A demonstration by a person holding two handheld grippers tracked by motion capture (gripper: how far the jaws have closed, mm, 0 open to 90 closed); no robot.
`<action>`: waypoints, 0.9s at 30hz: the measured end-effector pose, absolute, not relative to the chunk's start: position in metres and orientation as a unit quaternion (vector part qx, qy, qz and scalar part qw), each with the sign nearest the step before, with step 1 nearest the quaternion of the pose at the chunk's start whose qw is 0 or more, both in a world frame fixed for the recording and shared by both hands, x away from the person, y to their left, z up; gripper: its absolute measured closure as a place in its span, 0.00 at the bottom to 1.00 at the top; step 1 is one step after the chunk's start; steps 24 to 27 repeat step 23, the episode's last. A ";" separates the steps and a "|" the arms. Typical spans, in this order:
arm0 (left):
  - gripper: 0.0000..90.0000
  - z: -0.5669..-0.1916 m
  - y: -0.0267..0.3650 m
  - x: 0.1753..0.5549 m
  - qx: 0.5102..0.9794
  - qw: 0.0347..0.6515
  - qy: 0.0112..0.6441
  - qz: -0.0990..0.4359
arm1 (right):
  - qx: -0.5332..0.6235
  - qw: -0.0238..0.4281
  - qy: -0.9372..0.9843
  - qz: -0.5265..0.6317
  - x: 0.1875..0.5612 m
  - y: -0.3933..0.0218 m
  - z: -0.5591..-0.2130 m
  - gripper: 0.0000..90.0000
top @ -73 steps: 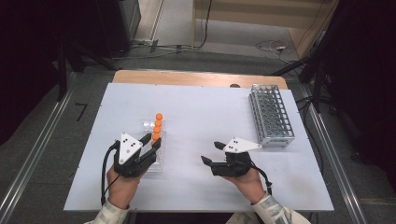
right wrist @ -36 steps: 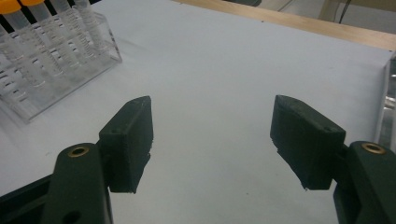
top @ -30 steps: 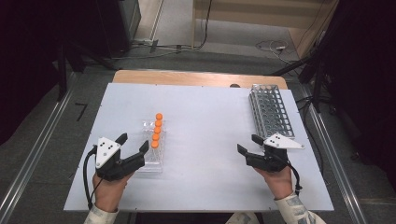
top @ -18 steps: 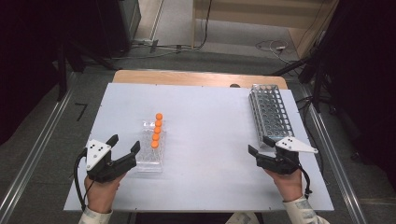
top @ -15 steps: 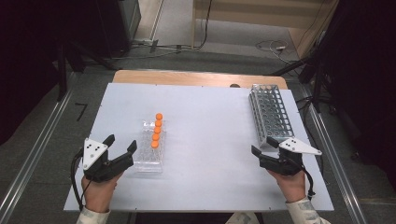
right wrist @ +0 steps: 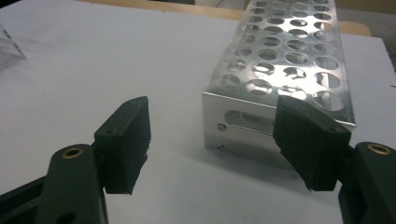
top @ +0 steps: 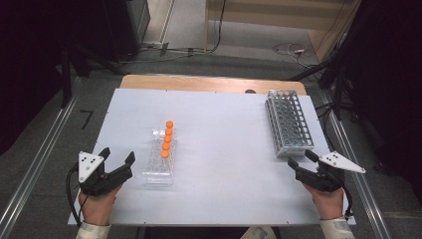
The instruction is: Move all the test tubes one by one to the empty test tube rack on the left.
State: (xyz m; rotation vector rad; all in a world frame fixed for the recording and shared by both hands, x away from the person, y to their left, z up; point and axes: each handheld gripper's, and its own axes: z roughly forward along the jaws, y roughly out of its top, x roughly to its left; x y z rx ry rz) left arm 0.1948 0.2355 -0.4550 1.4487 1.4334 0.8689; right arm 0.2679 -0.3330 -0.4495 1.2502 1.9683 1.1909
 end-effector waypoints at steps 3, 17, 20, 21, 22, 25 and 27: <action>0.21 -0.457 0.241 0.196 0.580 0.440 0.587 0.353 | 0.470 0.266 0.721 0.434 0.267 -0.342 -0.452 0.29; 0.20 -0.465 0.259 0.192 0.562 0.426 0.610 0.361 | 0.532 0.282 0.685 0.409 0.262 -0.390 -0.464 0.24; 0.20 -0.466 0.262 0.190 0.556 0.427 0.612 0.366 | 0.542 0.281 0.682 0.402 0.262 -0.396 -0.468 0.24; 0.19 -0.466 0.263 0.190 0.553 0.429 0.613 0.368 | 0.546 0.279 0.680 0.401 0.262 -0.397 -0.468 0.24; 0.19 -0.466 0.263 0.189 0.551 0.428 0.614 0.369 | 0.548 0.280 0.679 0.401 0.262 -0.398 -0.469 0.24; 0.19 -0.466 0.264 0.189 0.550 0.427 0.615 0.370 | 0.549 0.280 0.678 0.400 0.262 -0.398 -0.469 0.24; 0.19 -0.466 0.264 0.189 0.550 0.427 0.615 0.370 | 0.549 0.280 0.678 0.400 0.262 -0.398 -0.469 0.24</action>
